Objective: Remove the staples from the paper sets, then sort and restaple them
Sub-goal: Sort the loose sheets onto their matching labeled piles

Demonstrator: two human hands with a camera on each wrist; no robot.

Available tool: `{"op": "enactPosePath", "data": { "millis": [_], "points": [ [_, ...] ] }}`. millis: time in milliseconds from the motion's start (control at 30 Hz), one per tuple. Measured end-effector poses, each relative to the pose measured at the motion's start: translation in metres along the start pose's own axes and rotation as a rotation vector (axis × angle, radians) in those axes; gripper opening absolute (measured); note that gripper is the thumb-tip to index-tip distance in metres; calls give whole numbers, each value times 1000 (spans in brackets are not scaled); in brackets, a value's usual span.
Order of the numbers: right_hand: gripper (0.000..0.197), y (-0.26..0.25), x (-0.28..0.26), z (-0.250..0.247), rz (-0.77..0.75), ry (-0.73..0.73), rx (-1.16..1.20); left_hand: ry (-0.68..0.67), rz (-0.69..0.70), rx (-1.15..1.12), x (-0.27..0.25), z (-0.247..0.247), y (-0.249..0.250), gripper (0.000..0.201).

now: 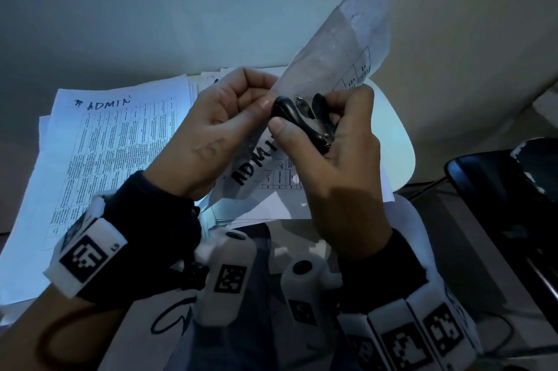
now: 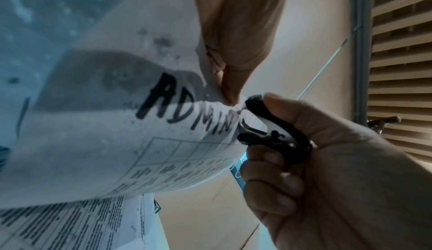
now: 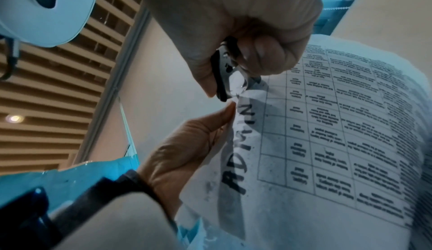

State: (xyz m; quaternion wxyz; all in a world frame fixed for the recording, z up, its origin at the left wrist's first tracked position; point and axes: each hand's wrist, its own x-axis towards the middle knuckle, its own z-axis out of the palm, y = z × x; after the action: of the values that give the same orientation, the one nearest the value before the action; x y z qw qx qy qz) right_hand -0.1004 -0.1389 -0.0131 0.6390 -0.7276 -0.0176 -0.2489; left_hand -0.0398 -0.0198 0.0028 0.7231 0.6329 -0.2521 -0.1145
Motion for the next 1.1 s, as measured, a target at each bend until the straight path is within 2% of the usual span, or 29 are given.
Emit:
{"op": "enactPosePath", "data": {
  "millis": [167, 333, 400, 700, 933, 1100],
  "points": [
    [37, -3, 2, -2, 68, -39, 73, -9, -12, 9, 1, -2, 1, 11],
    [39, -5, 2, -3, -1, -77, -166, -1, -4, 75, 0, -1, 2, 10],
    [38, -6, 1, -2, -27, -74, -189, 2, 0, 83, 0, -1, 2, 11],
    [40, -4, 0, -6, 137, -69, 113, -1, -6, 77, -2, 0, -1, 9],
    [36, -10, -2, 1, 104, -7, 231, 45, 103, -95, -4, 5, -3, 13],
    [37, -17, -4, 3, 100, 3, 186, 26, 138, -71, -6, 5, -1, 15]
  ]
}}
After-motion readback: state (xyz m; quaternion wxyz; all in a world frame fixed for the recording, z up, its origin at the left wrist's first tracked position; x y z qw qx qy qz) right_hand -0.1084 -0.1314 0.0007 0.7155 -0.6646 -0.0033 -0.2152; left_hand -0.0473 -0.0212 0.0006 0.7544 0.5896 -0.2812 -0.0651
